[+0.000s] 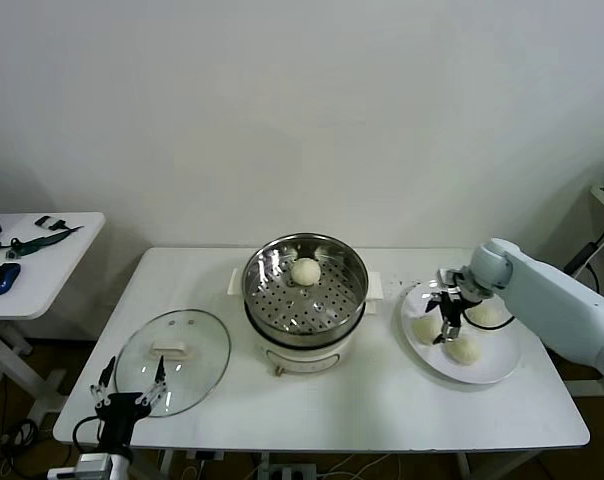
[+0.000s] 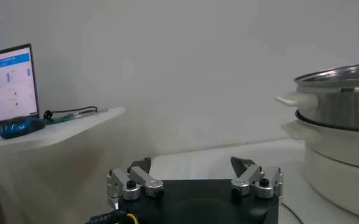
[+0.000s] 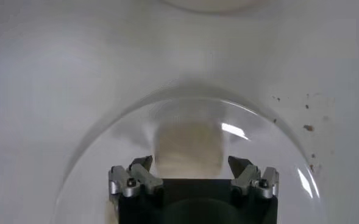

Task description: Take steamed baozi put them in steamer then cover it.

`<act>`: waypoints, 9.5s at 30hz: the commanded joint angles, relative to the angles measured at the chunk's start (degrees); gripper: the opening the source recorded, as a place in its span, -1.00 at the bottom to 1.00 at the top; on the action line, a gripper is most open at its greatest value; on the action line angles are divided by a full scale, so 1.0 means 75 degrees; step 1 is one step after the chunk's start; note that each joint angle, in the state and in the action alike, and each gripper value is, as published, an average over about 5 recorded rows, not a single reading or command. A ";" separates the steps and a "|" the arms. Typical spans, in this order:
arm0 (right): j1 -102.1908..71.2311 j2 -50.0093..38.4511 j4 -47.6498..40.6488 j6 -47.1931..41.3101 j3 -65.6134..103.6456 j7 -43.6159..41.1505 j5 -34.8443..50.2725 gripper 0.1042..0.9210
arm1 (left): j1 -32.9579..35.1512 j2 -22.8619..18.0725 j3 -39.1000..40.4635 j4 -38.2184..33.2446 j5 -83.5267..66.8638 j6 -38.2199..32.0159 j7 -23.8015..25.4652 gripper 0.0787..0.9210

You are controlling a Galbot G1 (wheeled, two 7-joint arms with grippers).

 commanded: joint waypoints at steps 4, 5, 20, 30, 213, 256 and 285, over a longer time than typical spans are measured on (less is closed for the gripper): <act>-0.0150 0.0296 -0.0429 0.0117 0.0120 -0.0022 -0.0203 0.72 | -0.0018 -0.0008 0.0010 0.0031 0.0008 -0.0006 -0.0001 0.77; -0.0151 0.0297 -0.0436 0.0139 0.0134 -0.0025 -0.0204 0.70 | -0.0021 -0.0009 0.0011 0.0033 0.0009 -0.0008 -0.0001 0.77; 0.0380 -0.0179 0.0026 0.0170 -0.0143 -0.0006 0.0338 0.43 | -0.0047 -0.0027 0.0057 0.0023 0.0018 -0.0015 -0.0002 0.77; 0.2487 -0.0674 0.1021 -0.0046 -0.1565 0.0038 0.1972 0.42 | -0.0028 -0.0043 0.0070 -0.0113 0.0040 0.0027 0.0002 0.77; 0.5512 0.3082 0.2739 0.5452 -0.3689 -0.0900 -0.1194 0.36 | 0.0479 -0.0074 0.0426 -0.0303 0.0506 -0.0002 -0.0033 0.77; 0.4382 0.3384 0.2642 0.5224 -0.4020 -0.0462 -0.1416 0.76 | 0.0360 -0.0107 0.0525 -0.0191 0.0517 -0.0005 -0.0053 0.77; 0.3581 -0.2155 0.1548 0.0487 -0.3364 -0.0052 0.1218 0.76 | 0.0264 0.0085 0.0830 -0.0206 0.0859 0.0083 -0.0020 0.77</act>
